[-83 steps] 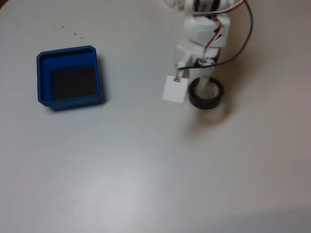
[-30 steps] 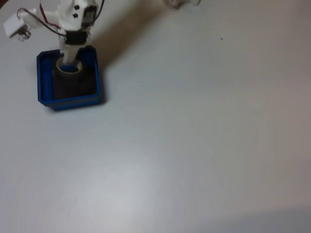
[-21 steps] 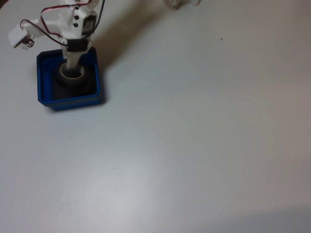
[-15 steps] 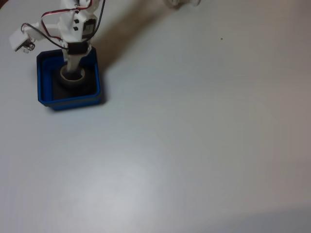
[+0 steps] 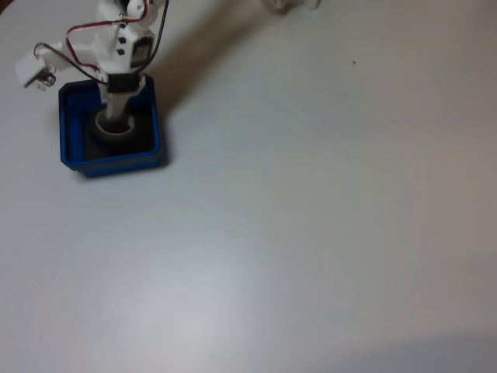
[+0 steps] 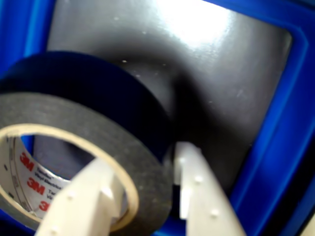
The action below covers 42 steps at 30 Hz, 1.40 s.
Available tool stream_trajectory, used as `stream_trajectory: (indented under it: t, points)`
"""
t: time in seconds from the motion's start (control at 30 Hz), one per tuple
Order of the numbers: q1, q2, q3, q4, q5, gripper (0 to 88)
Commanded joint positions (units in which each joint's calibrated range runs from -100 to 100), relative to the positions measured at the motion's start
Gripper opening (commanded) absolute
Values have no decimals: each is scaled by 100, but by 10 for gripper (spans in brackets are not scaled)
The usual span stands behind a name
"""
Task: Pick the black tape roll and drop it in the blue box
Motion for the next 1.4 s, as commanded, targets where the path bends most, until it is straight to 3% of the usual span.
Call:
stream_trajectory:
  t: [0.0,1.37]
  points:
    - [50,-110,-434,-130,39,5]
    - [157,65,-416,-146,188,17]
